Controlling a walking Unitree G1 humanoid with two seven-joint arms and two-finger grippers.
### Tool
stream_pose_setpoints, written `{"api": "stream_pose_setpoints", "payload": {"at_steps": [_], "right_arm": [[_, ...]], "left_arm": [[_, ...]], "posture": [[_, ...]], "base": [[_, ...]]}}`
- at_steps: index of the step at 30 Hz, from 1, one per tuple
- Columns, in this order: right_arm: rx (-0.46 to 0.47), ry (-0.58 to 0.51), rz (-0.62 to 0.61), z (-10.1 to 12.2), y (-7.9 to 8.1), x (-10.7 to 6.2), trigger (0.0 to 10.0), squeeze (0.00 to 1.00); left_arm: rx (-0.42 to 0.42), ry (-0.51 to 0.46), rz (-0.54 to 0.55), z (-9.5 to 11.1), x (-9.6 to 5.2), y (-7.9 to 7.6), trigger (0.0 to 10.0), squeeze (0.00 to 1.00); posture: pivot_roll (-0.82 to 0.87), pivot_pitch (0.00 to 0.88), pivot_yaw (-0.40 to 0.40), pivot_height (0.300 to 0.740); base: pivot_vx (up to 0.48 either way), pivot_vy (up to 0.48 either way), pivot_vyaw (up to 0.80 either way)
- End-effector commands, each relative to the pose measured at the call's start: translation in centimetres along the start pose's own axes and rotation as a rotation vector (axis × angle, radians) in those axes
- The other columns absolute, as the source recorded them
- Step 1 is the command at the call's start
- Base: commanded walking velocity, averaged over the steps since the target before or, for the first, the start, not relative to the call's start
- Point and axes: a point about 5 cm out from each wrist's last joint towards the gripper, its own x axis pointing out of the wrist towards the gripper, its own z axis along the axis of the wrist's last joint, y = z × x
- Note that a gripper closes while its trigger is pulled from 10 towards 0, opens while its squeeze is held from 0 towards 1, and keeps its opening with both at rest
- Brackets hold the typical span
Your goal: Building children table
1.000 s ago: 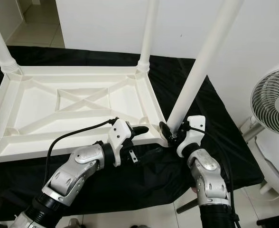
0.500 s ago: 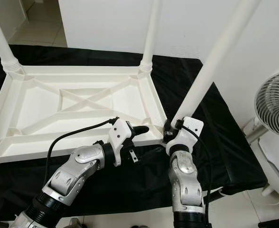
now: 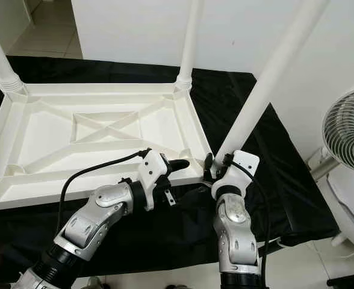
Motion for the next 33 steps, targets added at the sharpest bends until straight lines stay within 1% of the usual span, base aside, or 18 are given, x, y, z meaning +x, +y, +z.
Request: {"api": "stream_pose_setpoints", "payload": {"at_steps": [1,2,4,5,6,7,8,10,12,13,14,15,16,17,18,21,29,33], "right_arm": [[0.013,0.014,0.037,-0.3,-0.5,0.1,10.0,1.0],[0.009,0.012,0.103,-0.2,-0.7,0.2,10.0,0.0],[-0.004,0.006,0.189,0.1,-1.2,0.4,10.0,0.0],[-0.004,0.006,0.189,0.1,-1.2,0.4,10.0,0.0],[-0.007,-0.001,0.281,0.4,-1.8,0.6,10.0,0.0],[-0.007,-0.001,0.281,0.4,-1.8,0.6,10.0,0.0],[-0.035,-0.003,0.315,0.5,-2.2,0.9,10.0,0.0],[-0.035,-0.003,0.315,0.5,-2.2,0.9,10.0,0.0],[-0.09,0.005,0.395,0.7,-3.5,1.5,10.0,0.0],[-0.09,0.005,0.395,0.7,-3.5,1.5,10.0,0.0],[-0.119,0.01,0.441,0.7,-4.0,1.9,10.0,0.0],[-0.119,0.01,0.441,0.7,-4.0,1.9,10.0,0.0],[-0.144,0.014,0.484,0.6,-4.2,2.2,10.0,0.0],[-0.144,0.014,0.484,0.6,-4.2,2.2,10.0,0.0],[-0.158,0.017,0.514,0.5,-4.3,2.4,10.0,0.0],[-0.154,0.036,0.598,-0.1,-4.2,3.3,10.0,0.0],[-0.154,0.035,0.66,-0.4,-3.8,4.4,10.0,0.0],[-0.173,0.025,0.703,-0.4,-3.3,4.9,9.9,0.0]], "left_arm": [[-0.002,0.006,-0.024,-0.2,0.3,-0.4,10.0,0.0],[-0.001,0.006,-0.024,-0.2,0.3,-0.4,10.0,0.0],[0.0,0.005,-0.024,-0.1,0.3,-0.4,10.0,0.0],[0.0,0.005,-0.024,-0.1,0.3,-0.4,10.0,0.0],[0.001,0.004,-0.025,-0.1,0.3,-0.3,10.0,0.0],[0.001,0.004,-0.025,-0.1,0.3,-0.3,10.0,0.0],[0.003,0.004,-0.025,-0.1,0.3,-0.3,10.0,0.0],[0.003,0.004,-0.025,-0.1,0.3,-0.3,10.0,0.0],[0.006,0.004,-0.025,-0.1,0.3,-0.3,10.0,0.0],[0.006,0.004,-0.025,-0.1,0.3,-0.3,10.0,0.0],[0.008,0.004,-0.024,-0.1,0.3,-0.2,10.0,0.0],[0.008,0.004,-0.024,-0.1,0.3,-0.2,10.0,0.0],[0.01,0.005,-0.023,0.0,0.2,-0.1,10.0,0.0],[0.01,0.005,-0.023,0.0,0.2,-0.1,10.0,0.0],[0.011,0.005,-0.023,0.0,0.2,-0.1,10.0,0.0],[0.015,0.004,-0.023,0.1,0.3,0.0,10.0,0.0],[0.017,0.003,-0.021,0.3,0.2,0.2,10.0,0.0],[0.017,0.007,-0.018,0.2,0.1,0.2,10.0,0.0]], "posture": [[0.02,0.085,-0.1,0.74],[0.02,0.085,-0.1,0.74],[0.02,0.082,-0.1,0.74],[0.02,0.082,-0.1,0.74],[0.02,0.078,-0.101,0.74],[0.02,0.078,-0.101,0.74],[0.02,0.073,-0.101,0.74],[0.02,0.073,-0.101,0.74],[0.03,0.068,-0.1,0.74],[0.03,0.068,-0.1,0.74],[0.03,0.066,-0.097,0.74],[0.03,0.066,-0.097,0.74],[0.03,0.064,-0.093,0.74],[0.03,0.064,-0.093,0.74],[0.03,0.064,-0.093,0.74],[0.04,0.068,-0.079,0.74],[0.05,0.074,-0.074,0.74],[0.05,0.075,-0.071,0.74]], "base": [[0.0,0.0,0.0],[0.0,0.0,0.0],[0.0,0.0,0.0],[0.0,0.0,0.0],[0.0,0.0,0.0],[0.0,0.0,0.0],[0.0,0.0,0.0],[0.0,0.0,0.0],[0.0,0.0,0.0],[0.0,0.0,0.0],[0.0,0.0,0.0],[0.0,0.0,0.0],[0.0,0.0,0.0],[0.0,0.0,0.0],[0.0,0.0,0.0],[0.0,0.0,0.0],[0.0,0.0,0.0],[0.0,0.0,0.0]]}}
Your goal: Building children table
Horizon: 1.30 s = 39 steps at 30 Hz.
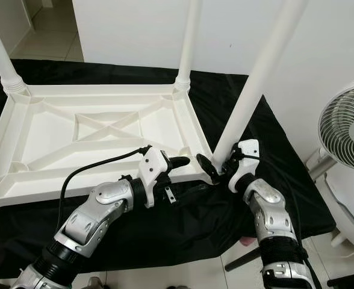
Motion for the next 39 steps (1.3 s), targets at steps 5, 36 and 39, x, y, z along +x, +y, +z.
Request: {"api": "stream_pose_setpoints", "payload": {"at_steps": [5,36,39], "right_arm": [[-0.036,-0.001,0.061,-0.1,-0.1,0.5,0.2,0.0],[0.052,-0.057,-0.385,-0.2,3.8,-0.9,10.0,0.0],[0.067,-0.052,-0.46,-0.1,4.3,-0.9,10.0,0.0]], "left_arm": [[0.001,0.01,-0.022,-0.1,0.0,-0.2,10.0,0.0],[-0.02,0.006,-0.042,-0.4,0.2,-1.0,10.0,0.0],[-0.021,0.006,-0.042,-0.4,0.2,-1.0,10.0,0.0]], "posture": [[0.05,0.074,-0.07,0.74],[0.01,0.1,-0.083,0.74],[0.01,0.102,-0.084,0.74]], "base": [[0.0,0.0,0.0],[0.0,0.0,0.0],[0.0,0.0,0.0]]}}
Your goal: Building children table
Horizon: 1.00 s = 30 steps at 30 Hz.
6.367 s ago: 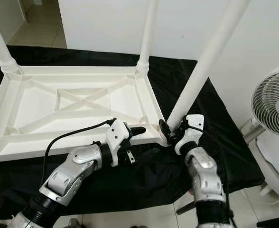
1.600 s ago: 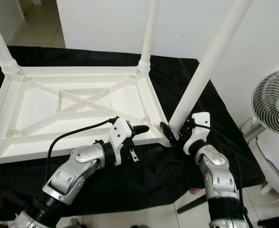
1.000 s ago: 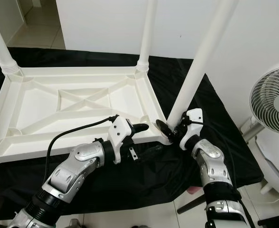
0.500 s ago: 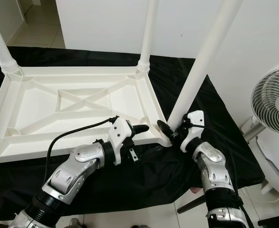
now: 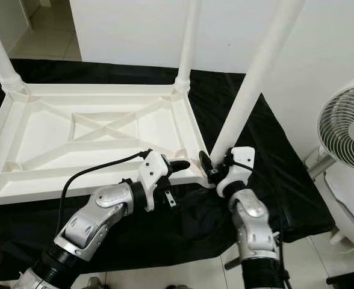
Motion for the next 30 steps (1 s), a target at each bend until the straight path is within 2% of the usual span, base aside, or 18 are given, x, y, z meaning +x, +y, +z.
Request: {"api": "stream_pose_setpoints", "payload": {"at_steps": [1,3,6,11,12,13,20,21,22,24,25,27,28,29,30], "right_arm": [[-0.022,0.038,-0.122,-0.5,0.3,-0.5,10.0,0.0],[-0.022,0.038,-0.122,-0.5,0.3,-0.5,10.0,0.0],[-0.022,0.069,-0.271,-0.8,1.1,-1.2,10.0,0.0],[-0.023,0.074,-0.299,-0.7,1.0,-1.5,10.0,0.0],[-0.01,0.071,-0.298,-0.6,0.9,-1.5,10.0,0.46],[-0.006,0.066,-0.301,-0.5,0.7,-1.5,10.0,1.0],[0.014,0.048,-0.243,0.1,0.7,-1.4,10.0,1.0],[0.013,0.053,-0.134,0.2,0.6,-1.1,10.0,1.0],[0.009,0.057,-0.085,0.2,0.6,-1.0,10.0,1.0],[0.009,0.057,-0.085,0.2,0.6,-1.0,10.0,1.0],[0.002,0.065,-0.02,0.2,0.5,-0.9,10.0,0.0],[0.002,0.065,-0.02,0.2,0.5,-0.9,10.0,0.0],[-0.024,0.064,0.055,0.4,0.1,-0.7,10.0,0.0],[-0.024,0.064,0.055,0.4,0.1,-0.7,10.0,0.0],[-0.055,0.067,0.126,0.5,-0.4,-0.5,10.0,0.0]], "left_arm": [[-0.005,0.002,-0.028,0.0,0.1,-0.4,10.0,0.0],[-0.005,0.002,-0.028,0.0,0.1,-0.4,10.0,0.0],[-0.006,0.0,-0.026,0.0,0.2,-0.4,10.0,0.0],[-0.007,-0.002,-0.024,0.0,0.2,-0.4,10.0,0.0],[-0.008,-0.002,-0.023,0.0,0.2,-0.5,10.0,0.0],[-0.009,-0.002,-0.023,0.0,0.3,-0.5,10.0,0.0],[-0.008,-0.002,-0.024,0.0,0.3,-0.5,10.0,0.0],[-0.005,-0.002,-0.023,-0.1,0.3,-0.5,10.0,0.0],[-0.005,-0.002,-0.023,-0.1,0.3,-0.5,10.0,0.0],[-0.005,-0.002,-0.023,-0.1,0.3,-0.5,10.0,0.0],[-0.003,-0.002,-0.023,0.0,0.3,-0.5,10.0,0.0],[-0.003,-0.002,-0.023,0.0,0.3,-0.5,10.0,0.0],[-0.002,-0.001,-0.024,0.0,0.3,-0.4,10.0,0.0],[-0.002,-0.001,-0.024,0.0,0.3,-0.4,10.0,0.0],[-0.001,0.0,-0.024,0.0,0.2,-0.4,10.0,0.0]], "posture": [[0.01,0.102,-0.084,0.74],[0.01,0.102,-0.084,0.74],[0.01,0.104,-0.092,0.74],[0.01,0.104,-0.092,0.74],[0.01,0.104,-0.092,0.74],[0.01,0.104,-0.092,0.74],[0.01,0.094,-0.098,0.74],[0.02,0.089,-0.098,0.74],[0.02,0.084,-0.098,0.74],[0.02,0.084,-0.098,0.74],[0.02,0.084,-0.098,0.74],[0.02,0.084,-0.098,0.74],[0.02,0.077,-0.096,0.74],[0.02,0.077,-0.096,0.74],[0.02,0.074,-0.095,0.74]], "base": [[0.0,0.0,0.0],[0.0,0.0,0.0],[0.0,0.0,0.0],[0.0,0.0,0.0],[0.0,0.0,0.0],[0.0,0.0,0.0],[0.0,0.0,0.0],[0.0,0.0,0.0],[0.0,0.0,0.0],[0.0,0.0,0.0],[0.0,0.0,0.0],[0.0,0.0,0.0],[0.0,0.0,0.0],[0.0,0.0,0.0],[0.0,0.0,0.0]]}}
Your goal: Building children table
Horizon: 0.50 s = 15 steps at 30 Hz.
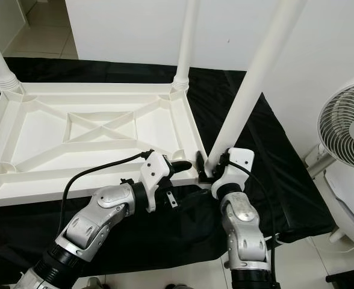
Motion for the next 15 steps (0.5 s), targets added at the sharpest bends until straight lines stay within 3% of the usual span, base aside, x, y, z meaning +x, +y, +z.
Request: {"api": "stream_pose_setpoints", "payload": {"at_steps": [1,4,8,12,13,14,15], "right_arm": [[-0.002,0.011,0.032,-0.2,-0.5,0.0,10.0,0.0],[-0.062,0.02,0.173,-0.1,-1.4,0.6,10.0,0.0],[-0.087,0.019,0.23,-0.1,-1.6,0.9,10.0,0.0],[-0.115,0.024,0.377,0.0,-1.6,2.0,10.0,0.0],[-0.118,0.029,0.411,0.1,-1.5,2.3,7.2,0.0],[-0.118,0.029,0.411,0.1,-1.5,2.3,7.2,0.0],[-0.121,0.031,0.434,0.1,-1.5,2.5,4.7,0.0]], "left_arm": [[0.0,0.002,-0.02,0.0,0.1,-0.3,10.0,0.0],[0.005,0.004,-0.021,0.0,0.1,-0.2,10.0,0.0],[0.006,0.005,-0.022,0.0,0.1,-0.1,10.0,0.0],[0.011,0.007,-0.021,0.1,0.0,0.0,10.0,0.0],[0.012,0.008,-0.02,0.1,0.0,0.0,10.0,0.0],[0.012,0.008,-0.02,0.1,0.0,0.0,10.0,0.0],[0.013,0.008,-0.017,0.1,-0.1,0.1,10.0,0.0]], "posture": [[0.02,0.074,-0.095,0.74],[0.03,0.067,-0.089,0.74],[0.03,0.065,-0.087,0.74],[0.05,0.061,-0.085,0.74],[0.05,0.061,-0.085,0.74],[0.05,0.061,-0.085,0.74],[0.05,0.061,-0.086,0.74]], "base": [[0.0,0.0,0.0],[0.0,0.0,0.0],[0.0,0.0,0.0],[0.0,0.0,0.0],[0.0,0.0,0.0],[0.0,0.0,0.0],[0.0,0.0,0.0]]}}
